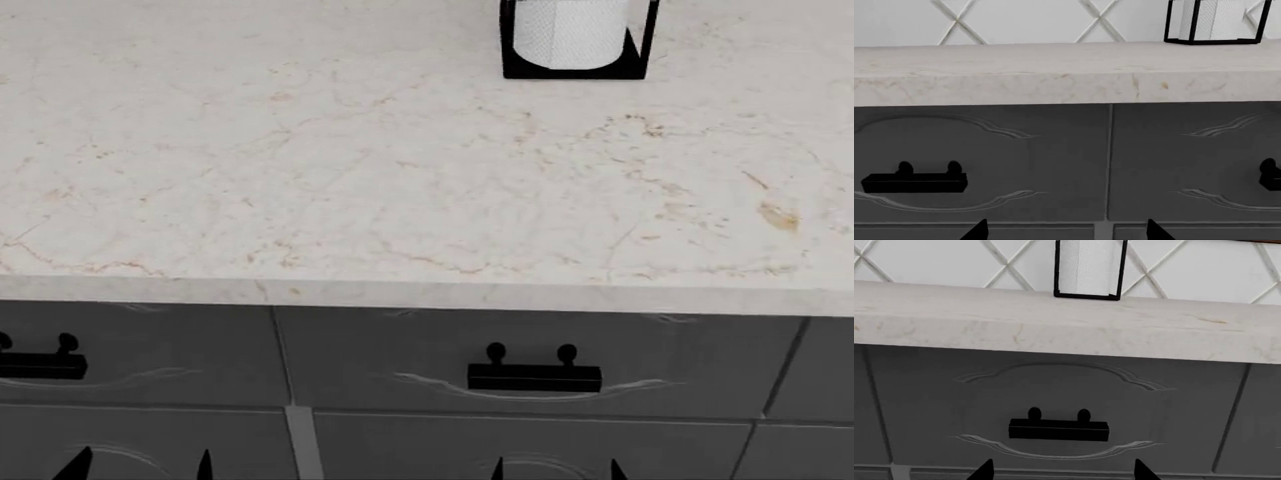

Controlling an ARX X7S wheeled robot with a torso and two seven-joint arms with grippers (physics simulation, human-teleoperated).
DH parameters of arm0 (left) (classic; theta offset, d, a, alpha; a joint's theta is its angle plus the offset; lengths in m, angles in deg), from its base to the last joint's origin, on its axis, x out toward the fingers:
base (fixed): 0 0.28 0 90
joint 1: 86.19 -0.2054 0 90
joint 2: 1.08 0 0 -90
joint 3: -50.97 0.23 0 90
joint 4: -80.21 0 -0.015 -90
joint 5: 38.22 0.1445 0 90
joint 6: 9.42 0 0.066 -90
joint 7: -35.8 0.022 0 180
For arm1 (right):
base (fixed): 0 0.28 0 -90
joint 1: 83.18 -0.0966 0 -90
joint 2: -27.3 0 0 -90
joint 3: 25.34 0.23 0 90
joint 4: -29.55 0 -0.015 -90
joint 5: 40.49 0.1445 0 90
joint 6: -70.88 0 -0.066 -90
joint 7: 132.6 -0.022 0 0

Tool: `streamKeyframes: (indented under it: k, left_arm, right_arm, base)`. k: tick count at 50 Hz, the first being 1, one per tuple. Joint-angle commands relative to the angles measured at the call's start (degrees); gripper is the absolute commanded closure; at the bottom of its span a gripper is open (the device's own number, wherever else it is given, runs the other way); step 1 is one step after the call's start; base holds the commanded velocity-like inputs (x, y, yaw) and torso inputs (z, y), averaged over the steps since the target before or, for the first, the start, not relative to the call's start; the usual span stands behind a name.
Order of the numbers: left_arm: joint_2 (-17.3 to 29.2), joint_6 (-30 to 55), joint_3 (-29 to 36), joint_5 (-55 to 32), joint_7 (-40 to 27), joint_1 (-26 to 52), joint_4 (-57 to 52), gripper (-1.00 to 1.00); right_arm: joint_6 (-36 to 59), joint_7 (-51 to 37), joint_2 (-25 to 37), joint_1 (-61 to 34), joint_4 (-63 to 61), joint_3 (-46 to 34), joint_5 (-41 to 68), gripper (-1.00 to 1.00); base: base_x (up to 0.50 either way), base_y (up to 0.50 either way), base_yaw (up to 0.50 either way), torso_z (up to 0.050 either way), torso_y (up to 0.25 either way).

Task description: Navigate to the stove.

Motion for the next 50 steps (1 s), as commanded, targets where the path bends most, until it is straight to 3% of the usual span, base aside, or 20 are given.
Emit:
streamKeyframes:
  k: [1, 50]
  left_arm:
    - [0.6, -0.2, 0.6, -0.6, -0.5, -0.1, -0.2, -1.0]
    - [2.3, -0.5, 2.6, -2.1, -2.4, 0.3, 0.1, -1.0]
  right_arm:
    - [-0.2, -0.7, 0.5, 0.0, 0.0, -0.8, 0.3, -1.0]
    - [-0.5, -2.8, 2.3, -0.3, -0.3, -3.1, 1.9, -1.0]
  base:
    - [0.0, -0.5, 0.0, 0.0, 0.0]
    - [0.0, -0.5, 0.0, 0.0, 0.0]
